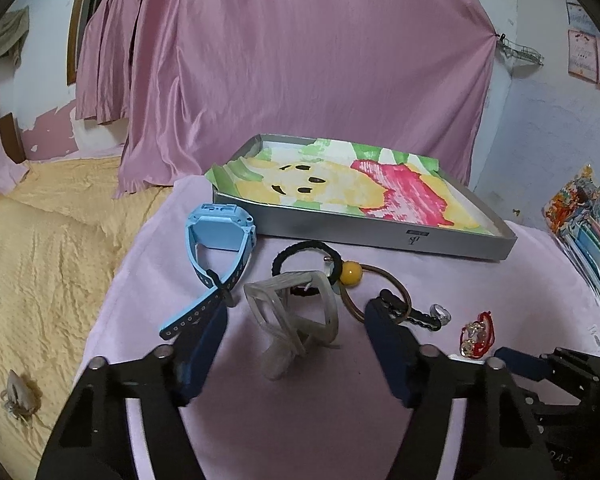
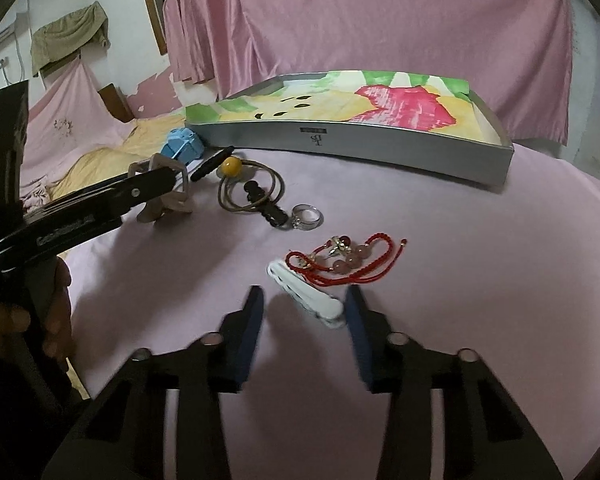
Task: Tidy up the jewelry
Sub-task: 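Grasp the beige claw clip with left tool while right tool grasps the white hair clip, then carry the claw clip into the tray with left tool while right tool drops the white clip there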
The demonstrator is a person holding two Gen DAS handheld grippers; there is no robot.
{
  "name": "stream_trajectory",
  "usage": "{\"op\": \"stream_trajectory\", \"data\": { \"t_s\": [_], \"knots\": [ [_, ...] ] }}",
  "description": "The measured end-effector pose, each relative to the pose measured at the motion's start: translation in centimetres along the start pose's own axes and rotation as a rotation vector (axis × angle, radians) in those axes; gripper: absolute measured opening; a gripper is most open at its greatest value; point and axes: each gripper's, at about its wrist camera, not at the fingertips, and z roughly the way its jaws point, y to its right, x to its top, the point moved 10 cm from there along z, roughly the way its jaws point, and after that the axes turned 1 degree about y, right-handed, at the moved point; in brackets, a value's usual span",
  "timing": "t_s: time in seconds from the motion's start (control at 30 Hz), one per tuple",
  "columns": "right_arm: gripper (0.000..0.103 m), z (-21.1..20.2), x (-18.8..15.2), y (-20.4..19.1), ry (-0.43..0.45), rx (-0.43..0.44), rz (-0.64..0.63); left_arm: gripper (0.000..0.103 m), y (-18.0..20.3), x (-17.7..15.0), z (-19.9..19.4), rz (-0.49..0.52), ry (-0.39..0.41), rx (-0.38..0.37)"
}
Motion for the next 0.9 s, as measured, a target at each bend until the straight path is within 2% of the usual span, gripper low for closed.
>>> {"op": "stream_trajectory", "data": {
  "t_s": [0.13,0.2,0.3,0.37,0.53,0.9],
  "knots": [
    [0.024,0.0,0.2,-0.3,0.001,0.0,-0.007,0.048,0.2,-0.4,0.4,0.0,-0.024,-0.001],
    [0.018,0.1,0.2,-0.5,0.001,0.009,-0.012,0.039,0.0,-0.6,0.5,-0.008,-0.032,-0.001],
    [0.017,0.4,0.3,-1.2,0.001,0.019,-0.025,0.029,-0.2,-0.8,0.4,-0.024,-0.036,-0.012],
    [0.012,0.6,0.5,-1.4,0.001,0.016,-0.03,0.028,-0.3,-0.7,0.2,-0.024,-0.028,-0.007],
    [0.012,0.8,0.5,-1.9,0.008,0.036,-0.025,0.023,-0.6,-0.5,-0.4,-0.011,-0.002,0.007],
    [0.012,0.2,0.5,-2.6,0.052,0.127,0.036,0.023,0.1,-1.1,-2.4,0.001,0.038,-0.069]
  ]
}}
